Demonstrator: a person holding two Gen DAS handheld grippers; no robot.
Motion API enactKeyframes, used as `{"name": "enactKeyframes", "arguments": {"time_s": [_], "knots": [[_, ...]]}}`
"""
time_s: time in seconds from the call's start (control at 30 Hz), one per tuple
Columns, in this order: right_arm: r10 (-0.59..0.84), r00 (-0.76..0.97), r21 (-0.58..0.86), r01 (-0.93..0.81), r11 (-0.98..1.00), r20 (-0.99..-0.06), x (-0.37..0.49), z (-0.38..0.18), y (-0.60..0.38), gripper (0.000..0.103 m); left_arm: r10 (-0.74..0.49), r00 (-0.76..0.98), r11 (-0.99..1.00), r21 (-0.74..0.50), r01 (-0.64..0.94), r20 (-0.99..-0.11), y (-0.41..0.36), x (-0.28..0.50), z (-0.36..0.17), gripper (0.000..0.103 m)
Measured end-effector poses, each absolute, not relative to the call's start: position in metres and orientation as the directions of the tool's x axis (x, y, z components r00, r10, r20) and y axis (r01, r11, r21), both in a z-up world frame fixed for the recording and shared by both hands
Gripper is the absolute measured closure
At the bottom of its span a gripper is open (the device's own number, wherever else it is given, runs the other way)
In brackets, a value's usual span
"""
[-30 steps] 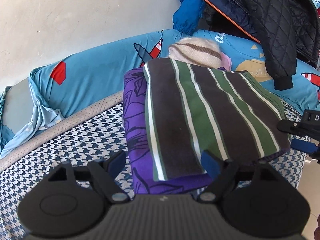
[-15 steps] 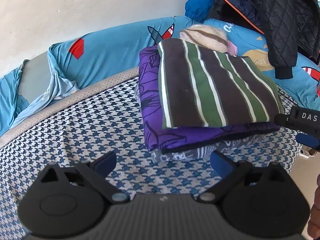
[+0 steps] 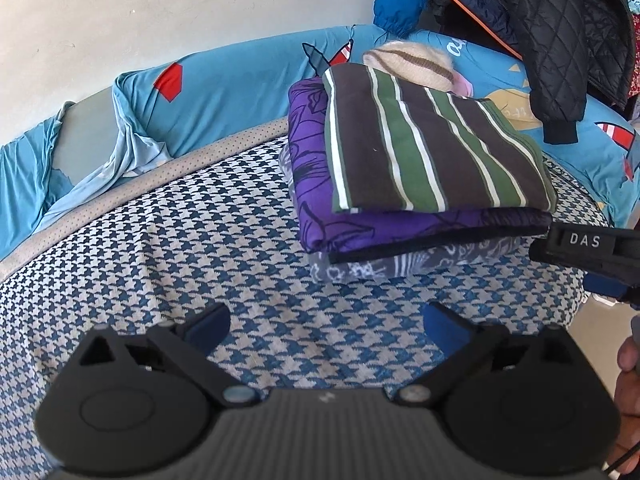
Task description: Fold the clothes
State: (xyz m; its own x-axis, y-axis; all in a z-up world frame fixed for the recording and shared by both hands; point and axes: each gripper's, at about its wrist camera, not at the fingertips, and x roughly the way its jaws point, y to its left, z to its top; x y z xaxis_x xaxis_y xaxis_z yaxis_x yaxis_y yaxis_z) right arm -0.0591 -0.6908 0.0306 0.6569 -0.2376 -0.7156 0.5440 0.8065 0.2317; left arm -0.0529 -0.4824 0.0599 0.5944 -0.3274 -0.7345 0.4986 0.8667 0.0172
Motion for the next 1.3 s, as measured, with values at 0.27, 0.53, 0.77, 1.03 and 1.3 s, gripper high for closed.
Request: {"name": "enactKeyframes", "arguments": {"time_s": [0.27,0.53,0.77,1.03,1.3], "knots": [[-0.257,0.645,0.183,0.533,0.826,-0.72,-0.069,0.033,-0.687,0.026,-0.324,0.594,0.87,0.015,0.493,-0.736,-0.483,-0.068,0.061,0.0],[-0.31,0.615,0.096,0.536,0.839,-0.725,-0.079,0.033,-0.69,0.024,-0.317,0.591,0.88,0.002,0.475,-0.742,-0.488,-0.077,0.059,0.0],[-0.305,0.591,0.06,0.517,0.854,-0.747,-0.089,0.029,-0.689,0.023,-0.313,0.574,0.879,-0.001,0.477,-0.756,-0.493,-0.085,0.052,0.0],[-0.321,0.556,0.015,0.516,0.856,-0.767,-0.097,0.023,-0.692,0.023,-0.314,0.575,0.878,-0.001,0.478,-0.756,-0.497,-0.094,0.052,0.0],[-0.314,0.554,0.037,0.531,0.847,-0.771,-0.104,0.022,-0.699,0.023,-0.311,0.581,0.876,0.01,0.482,-0.752,-0.505,-0.101,0.056,0.0]]}}
